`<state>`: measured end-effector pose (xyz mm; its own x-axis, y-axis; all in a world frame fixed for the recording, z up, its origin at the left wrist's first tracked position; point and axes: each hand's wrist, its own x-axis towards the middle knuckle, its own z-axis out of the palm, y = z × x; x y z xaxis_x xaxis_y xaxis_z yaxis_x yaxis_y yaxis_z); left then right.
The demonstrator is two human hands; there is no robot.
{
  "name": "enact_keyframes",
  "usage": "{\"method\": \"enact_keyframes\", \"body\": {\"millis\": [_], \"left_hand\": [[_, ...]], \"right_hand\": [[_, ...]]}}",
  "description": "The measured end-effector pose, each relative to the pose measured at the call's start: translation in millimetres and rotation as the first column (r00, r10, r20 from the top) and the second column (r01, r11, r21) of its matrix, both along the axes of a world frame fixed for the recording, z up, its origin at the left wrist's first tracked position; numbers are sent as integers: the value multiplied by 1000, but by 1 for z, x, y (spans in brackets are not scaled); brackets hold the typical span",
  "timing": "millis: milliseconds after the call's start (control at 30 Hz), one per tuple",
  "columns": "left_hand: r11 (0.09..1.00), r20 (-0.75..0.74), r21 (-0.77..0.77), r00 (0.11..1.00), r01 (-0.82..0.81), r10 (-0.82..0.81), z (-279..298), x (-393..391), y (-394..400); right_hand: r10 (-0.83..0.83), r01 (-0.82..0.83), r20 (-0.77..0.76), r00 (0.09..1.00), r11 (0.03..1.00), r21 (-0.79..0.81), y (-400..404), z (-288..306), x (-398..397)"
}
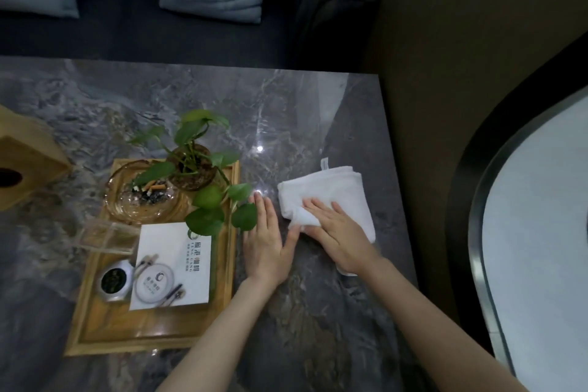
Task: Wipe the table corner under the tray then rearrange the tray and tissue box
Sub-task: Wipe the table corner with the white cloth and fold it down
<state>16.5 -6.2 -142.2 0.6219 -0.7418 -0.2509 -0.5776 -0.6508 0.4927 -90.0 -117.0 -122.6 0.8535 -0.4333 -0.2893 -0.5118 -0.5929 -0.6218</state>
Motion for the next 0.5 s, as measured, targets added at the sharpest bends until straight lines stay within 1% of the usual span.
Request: {"method": "enact_keyframes", "body": {"millis": [100, 167, 200, 233, 267, 300, 367, 400, 433, 500], "left_hand": [[1000, -97, -14, 995, 17, -19, -1, 9, 4], [999, -208, -53, 978, -4, -7, -1, 15, 7], [997, -286, -77, 958, -32, 9, 4, 18, 8], [993, -371, -101, 928, -66, 25, 10, 19, 10], [988, -449, -119, 893, -96, 33, 19, 18, 13], [984, -516, -132, 856, -121, 36, 27, 15, 16], [979, -643, -114, 764, -170, 58, 45, 9, 24], [978, -696, -92, 715, -187, 71, 51, 6, 28], [977, -740, -80, 669, -197, 74, 57, 3, 31], [975, -794, -89, 606, -205, 55, 69, -2, 38]], "right_hand": [[-79, 80, -27, 997, 994, 71, 10, 10, -10], [-206, 211, -49, 977, 966, 147, 14, 17, -14], [-304, 302, -31, 952, 921, 246, 17, 24, -14], [-416, 394, -19, 909, 843, 367, 20, 32, -12], [-523, 470, -28, 852, 738, 485, 22, 40, -12], [-620, 526, -53, 783, 613, 589, 24, 48, -13], [-757, 585, -149, 637, 349, 732, 26, 60, -19], [-793, 576, -201, 575, 218, 788, 28, 66, -24], [-812, 534, -240, 532, 101, 839, 29, 72, -30], [-843, 380, -237, 483, -42, 924, 36, 86, -39]]}}
